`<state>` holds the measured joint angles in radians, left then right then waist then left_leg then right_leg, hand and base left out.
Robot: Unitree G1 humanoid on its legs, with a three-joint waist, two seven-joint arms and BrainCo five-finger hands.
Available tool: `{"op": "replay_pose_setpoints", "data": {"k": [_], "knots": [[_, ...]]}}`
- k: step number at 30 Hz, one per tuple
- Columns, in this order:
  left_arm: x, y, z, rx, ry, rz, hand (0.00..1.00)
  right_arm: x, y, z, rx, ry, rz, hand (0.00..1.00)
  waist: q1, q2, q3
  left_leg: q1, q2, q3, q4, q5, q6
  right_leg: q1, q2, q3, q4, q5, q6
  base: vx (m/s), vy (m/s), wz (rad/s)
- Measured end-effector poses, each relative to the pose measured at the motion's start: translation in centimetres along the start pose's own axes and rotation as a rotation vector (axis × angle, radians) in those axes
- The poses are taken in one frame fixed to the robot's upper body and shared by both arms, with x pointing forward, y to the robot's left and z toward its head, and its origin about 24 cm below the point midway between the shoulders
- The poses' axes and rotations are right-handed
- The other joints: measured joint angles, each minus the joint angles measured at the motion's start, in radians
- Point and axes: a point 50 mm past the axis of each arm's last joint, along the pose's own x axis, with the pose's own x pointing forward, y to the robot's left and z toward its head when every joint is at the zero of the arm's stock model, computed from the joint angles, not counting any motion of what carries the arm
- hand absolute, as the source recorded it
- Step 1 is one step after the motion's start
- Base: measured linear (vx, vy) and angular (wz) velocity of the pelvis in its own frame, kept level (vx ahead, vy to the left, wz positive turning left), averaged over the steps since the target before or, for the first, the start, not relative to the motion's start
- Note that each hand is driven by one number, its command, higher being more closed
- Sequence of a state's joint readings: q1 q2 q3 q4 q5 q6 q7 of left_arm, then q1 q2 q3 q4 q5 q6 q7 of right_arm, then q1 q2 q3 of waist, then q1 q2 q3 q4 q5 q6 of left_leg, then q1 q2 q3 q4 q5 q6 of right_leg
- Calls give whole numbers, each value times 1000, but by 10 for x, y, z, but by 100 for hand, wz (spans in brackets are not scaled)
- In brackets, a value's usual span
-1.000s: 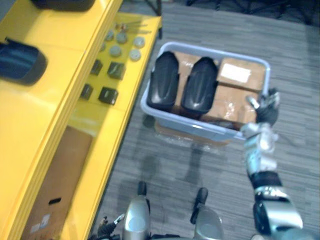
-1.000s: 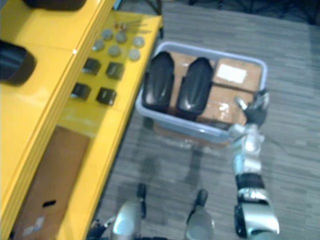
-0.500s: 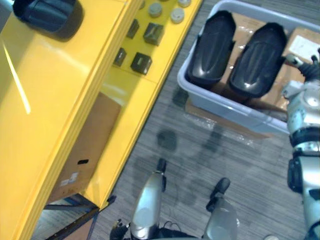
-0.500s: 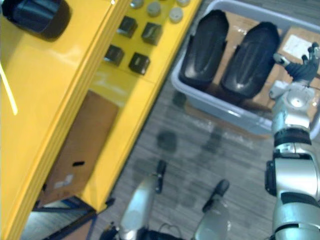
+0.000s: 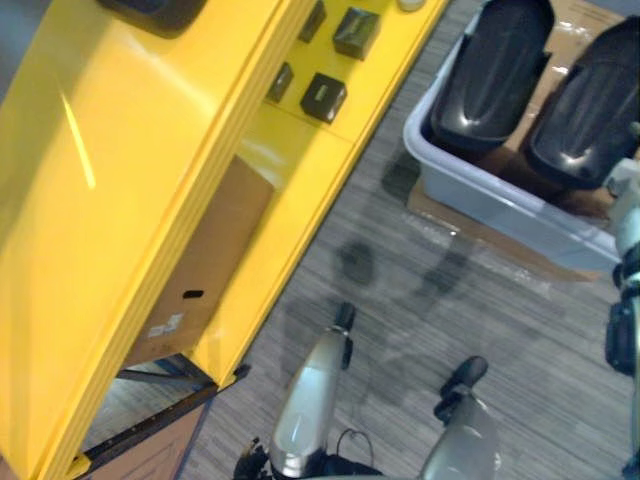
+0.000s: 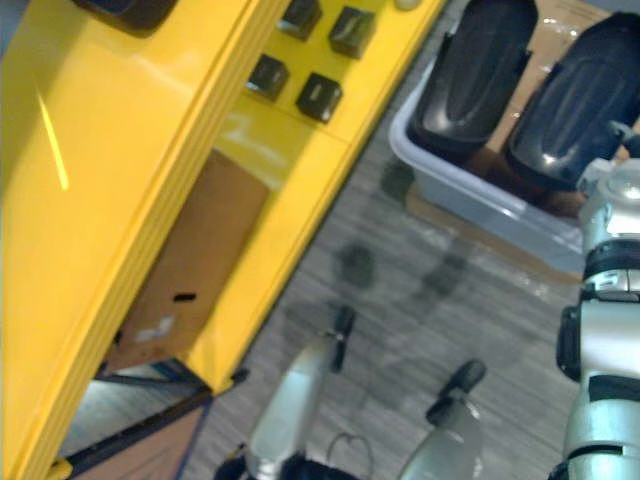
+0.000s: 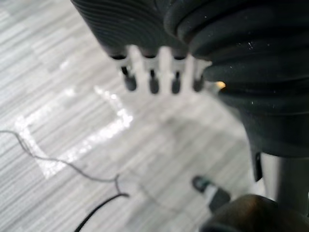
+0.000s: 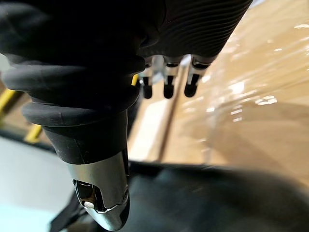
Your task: Walk over and take plastic housings, then place them on the shelf
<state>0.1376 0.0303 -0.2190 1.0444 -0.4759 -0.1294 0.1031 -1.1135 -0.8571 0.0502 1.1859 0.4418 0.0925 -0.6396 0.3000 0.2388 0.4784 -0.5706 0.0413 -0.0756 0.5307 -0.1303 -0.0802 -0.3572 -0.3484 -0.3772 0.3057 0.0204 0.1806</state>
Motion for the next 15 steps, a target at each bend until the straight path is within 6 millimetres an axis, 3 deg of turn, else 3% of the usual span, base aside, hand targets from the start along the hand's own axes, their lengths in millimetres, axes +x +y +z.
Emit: {"op": "replay_pose_setpoints", "data": {"k": [9, 10, 15], "knots": [[1, -5, -1, 0, 11, -34, 0, 11, -20, -2, -24, 70, -13, 0, 31, 29, -21, -30, -9, -11, 21, -16, 4, -21, -10, -8, 11, -14, -6, -6, 10, 3], [1, -6, -1, 0, 11, -44, 0, 13, -23, -2, -31, 74, -2, 100, 36, 34, -24, -41, -9, -14, 29, -19, 5, -27, -10, -9, 13, -15, -6, 0, 0, 0], [1, -6, 0, 1, 6, -58, 0, 23, -43, 2, -100, 80, 30, 100, 47, 37, -27, -54, -16, -21, 36, -26, 6, -25, -17, -29, 7, -15, -7, 12, 10, 6]]}}
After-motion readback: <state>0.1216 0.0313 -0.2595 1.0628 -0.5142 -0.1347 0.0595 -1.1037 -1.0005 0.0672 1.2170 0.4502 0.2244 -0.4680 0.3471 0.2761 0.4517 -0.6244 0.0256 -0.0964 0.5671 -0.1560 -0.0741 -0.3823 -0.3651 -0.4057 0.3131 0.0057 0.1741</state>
